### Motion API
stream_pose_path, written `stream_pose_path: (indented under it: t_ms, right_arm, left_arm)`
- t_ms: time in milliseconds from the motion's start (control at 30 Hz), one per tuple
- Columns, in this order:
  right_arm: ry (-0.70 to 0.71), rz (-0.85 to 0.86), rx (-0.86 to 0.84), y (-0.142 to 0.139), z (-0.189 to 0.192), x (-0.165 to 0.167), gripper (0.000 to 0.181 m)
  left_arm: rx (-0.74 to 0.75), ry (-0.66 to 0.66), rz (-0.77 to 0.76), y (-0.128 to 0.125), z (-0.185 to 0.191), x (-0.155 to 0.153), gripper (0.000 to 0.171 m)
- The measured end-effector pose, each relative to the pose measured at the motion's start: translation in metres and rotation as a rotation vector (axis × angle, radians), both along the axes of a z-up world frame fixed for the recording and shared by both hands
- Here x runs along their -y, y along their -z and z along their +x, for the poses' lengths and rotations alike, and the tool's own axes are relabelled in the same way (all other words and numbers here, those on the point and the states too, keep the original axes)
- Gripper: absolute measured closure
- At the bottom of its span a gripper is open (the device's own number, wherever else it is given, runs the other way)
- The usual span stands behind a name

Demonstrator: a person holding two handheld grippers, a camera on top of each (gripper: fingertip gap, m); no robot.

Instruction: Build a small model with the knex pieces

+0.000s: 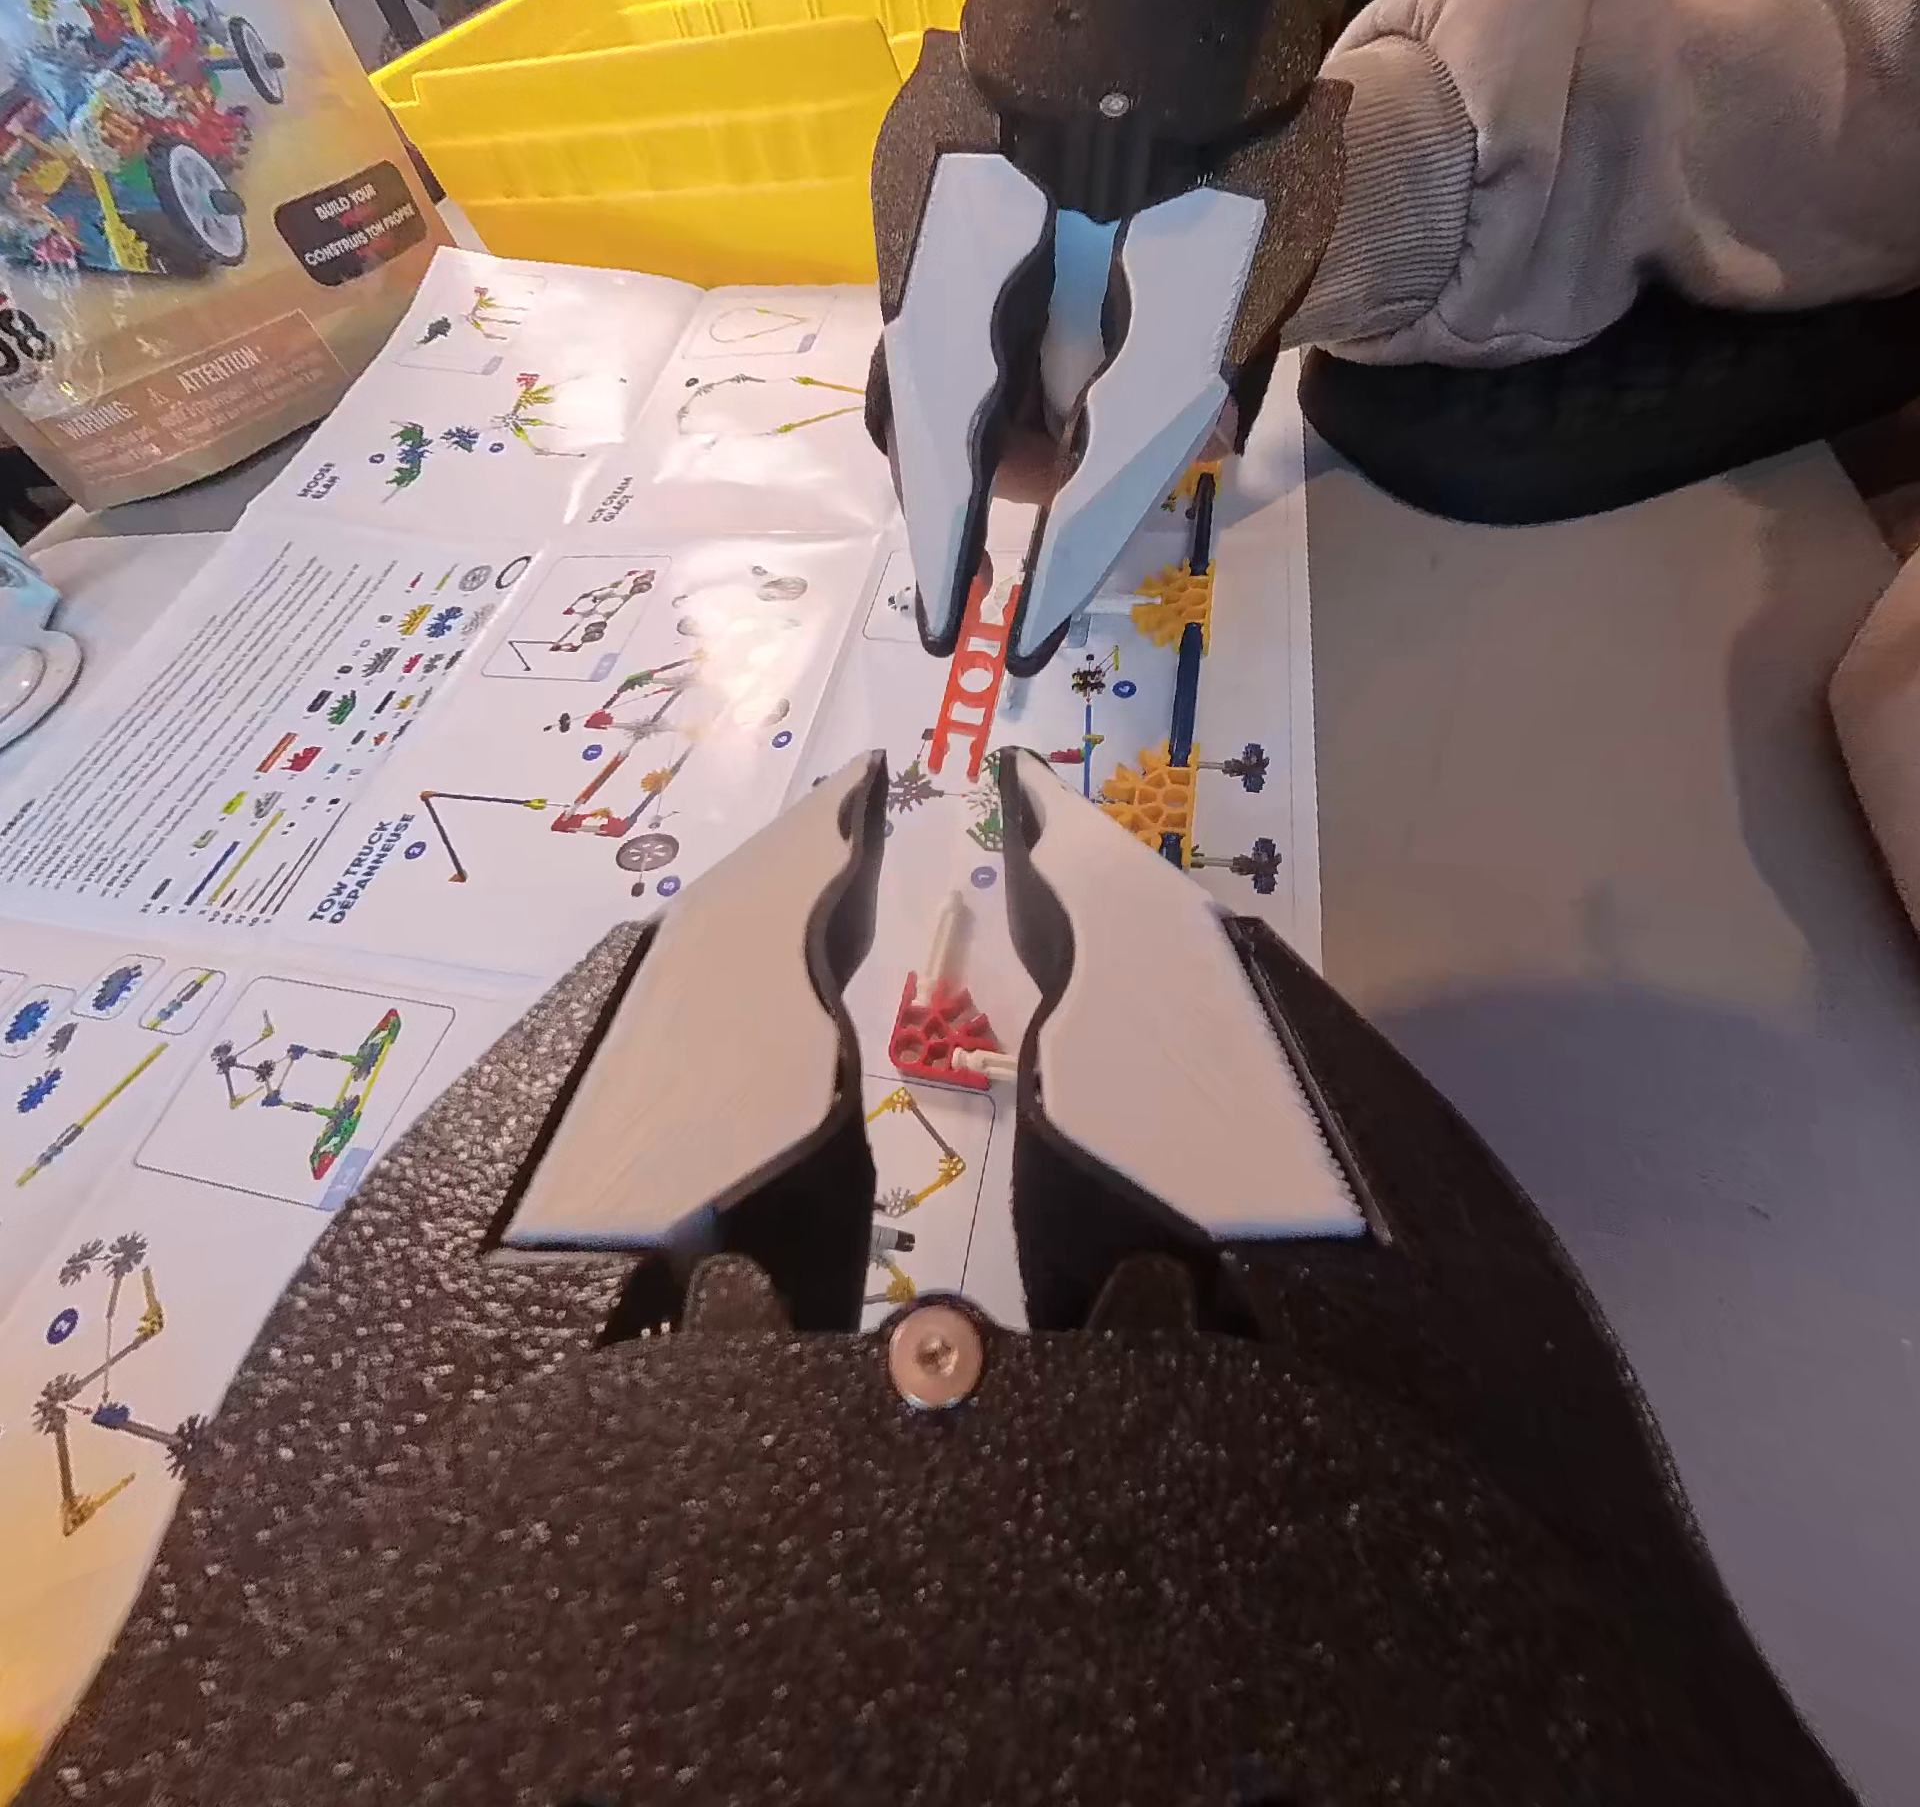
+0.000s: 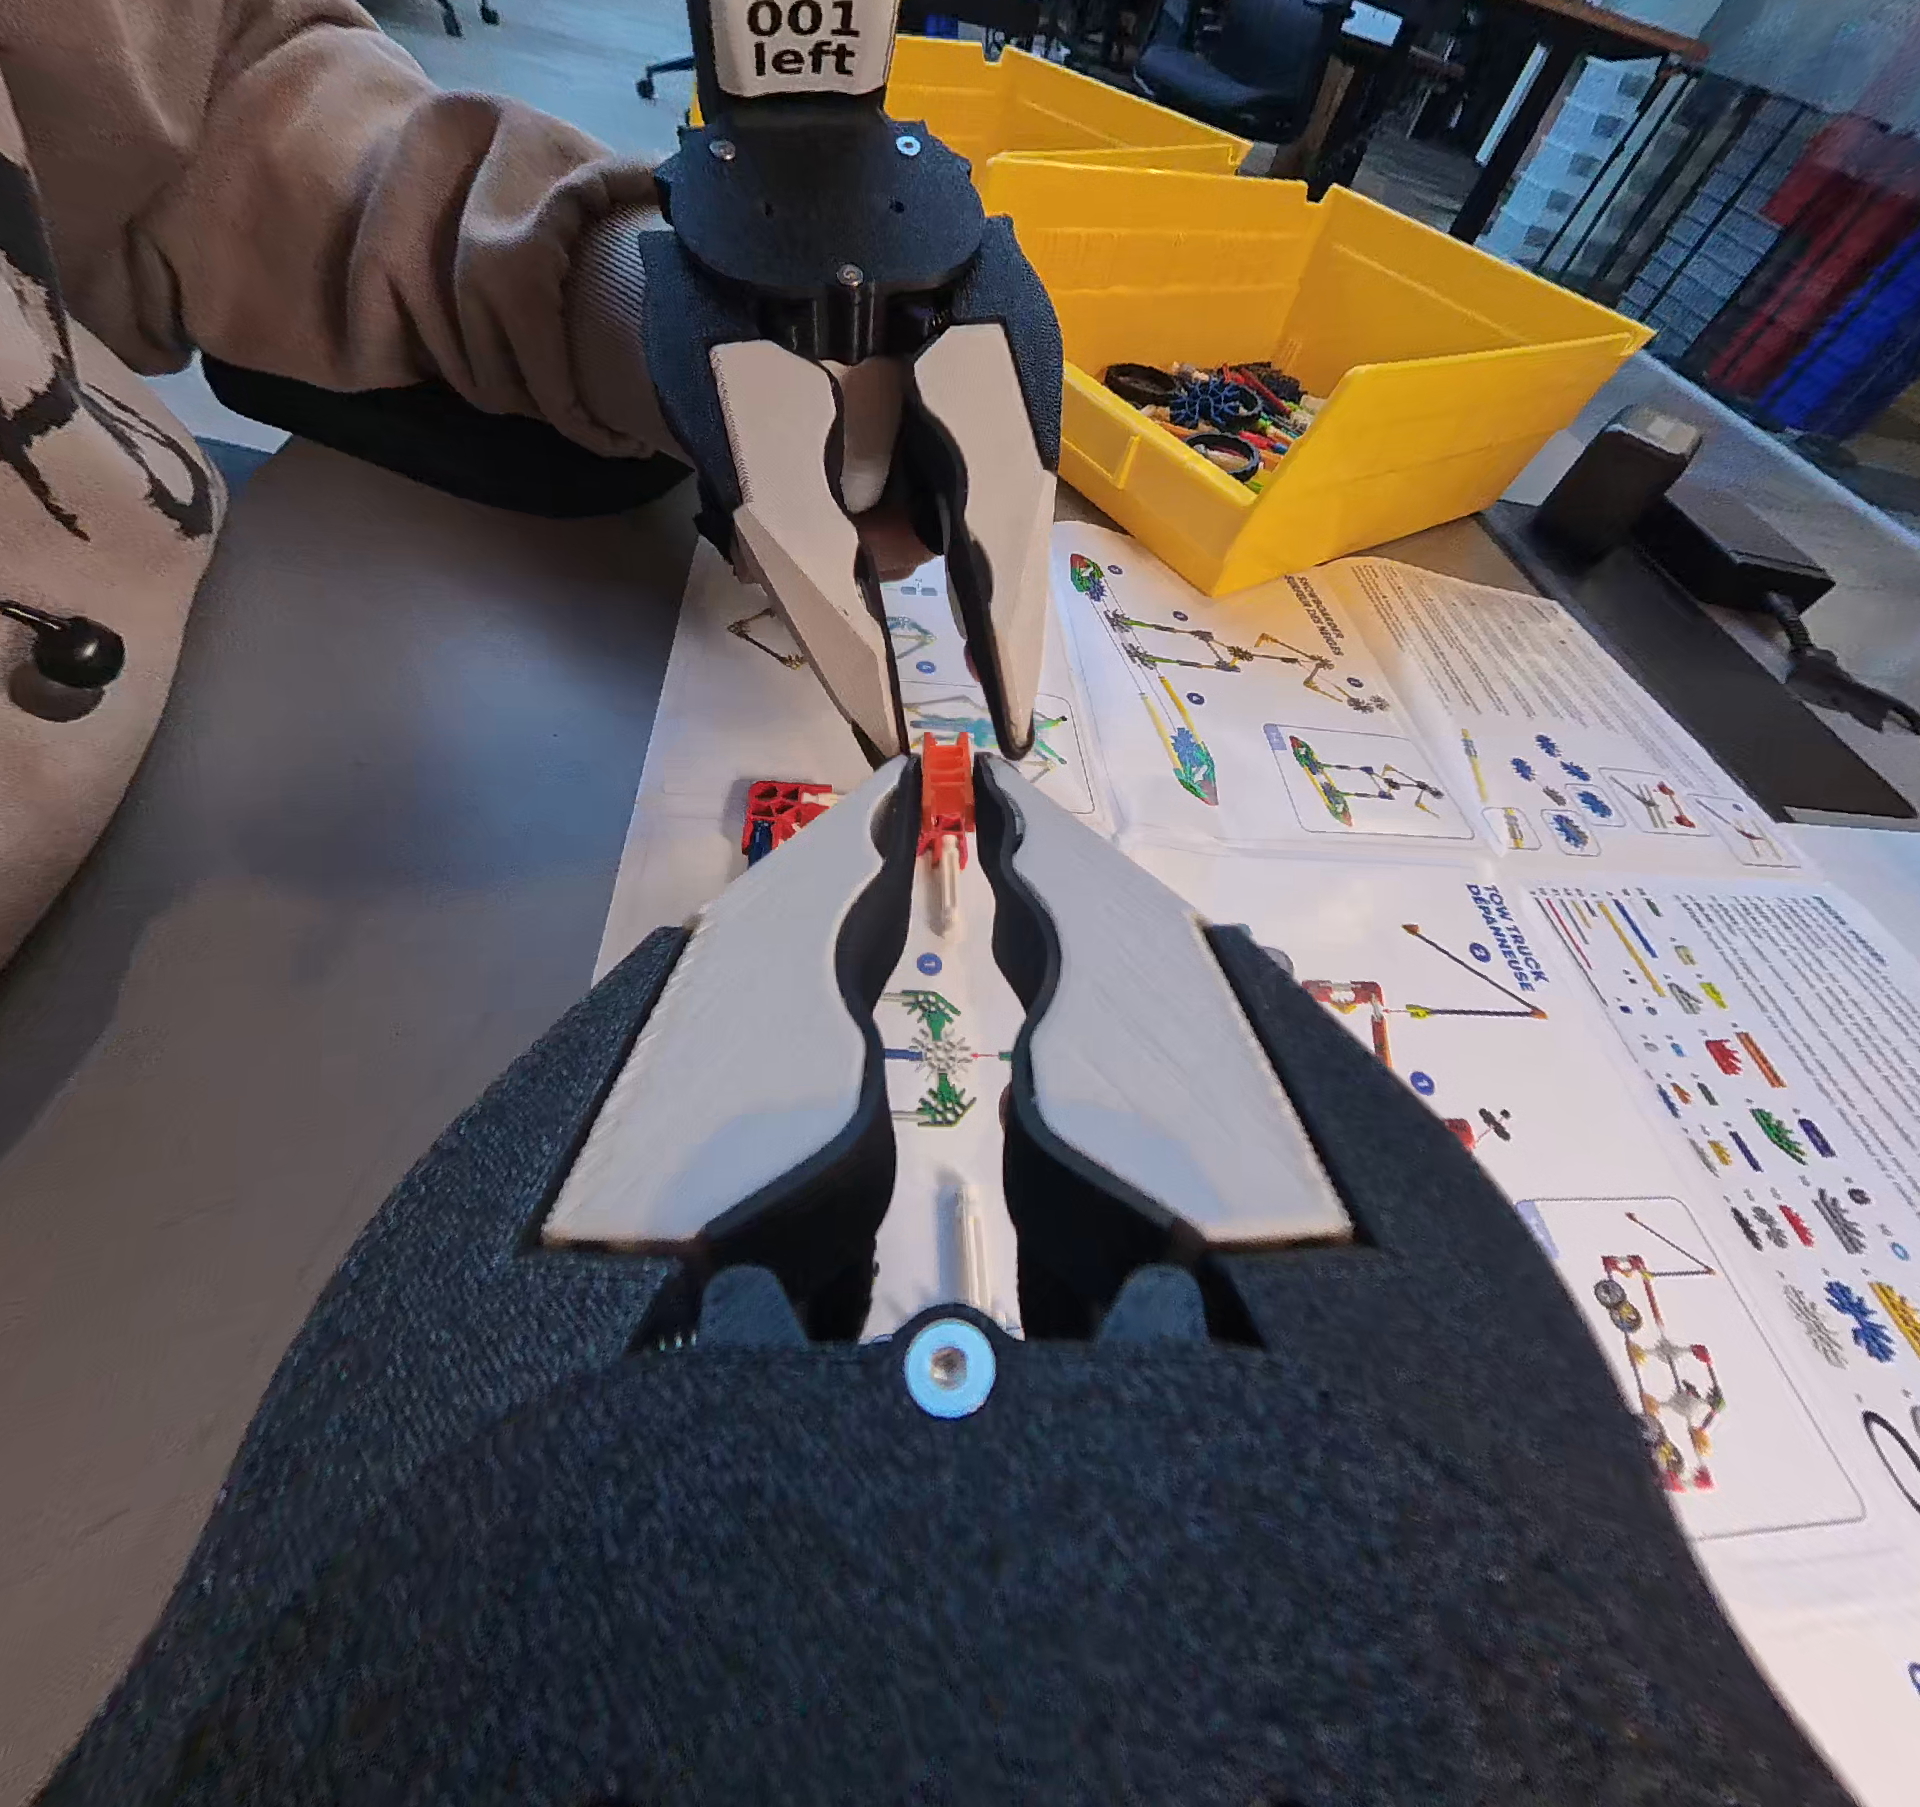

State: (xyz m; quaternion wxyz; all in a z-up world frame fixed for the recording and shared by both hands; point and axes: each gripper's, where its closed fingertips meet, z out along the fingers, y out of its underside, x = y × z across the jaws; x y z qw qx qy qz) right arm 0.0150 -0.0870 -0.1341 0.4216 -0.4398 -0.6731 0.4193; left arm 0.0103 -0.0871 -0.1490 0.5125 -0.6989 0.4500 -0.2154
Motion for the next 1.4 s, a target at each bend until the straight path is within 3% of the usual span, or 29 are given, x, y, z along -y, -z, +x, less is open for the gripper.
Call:
stream_pose_path:
  t_ms: [167,567,1400]
  right_arm:
    - [-0.021,-0.003,-0.029,-0.003,0.001,0.004,0.173]
    - [0.011,0.043,0.076,0.018,0.003,0.001,0.171]
    - [0.041,-0.008,0.141,0.03,0.002,-0.01,0.171]
  left_arm:
    - [0.009,0.029,0.016,-0.003,0.004,0.005,0.163]
    - [-0.067,0.036,0.044,0.005,0.003,0.006,0.164]
    - [-0.024,0.0,-0.046,0.009,-0.002,-0.001,0.164]
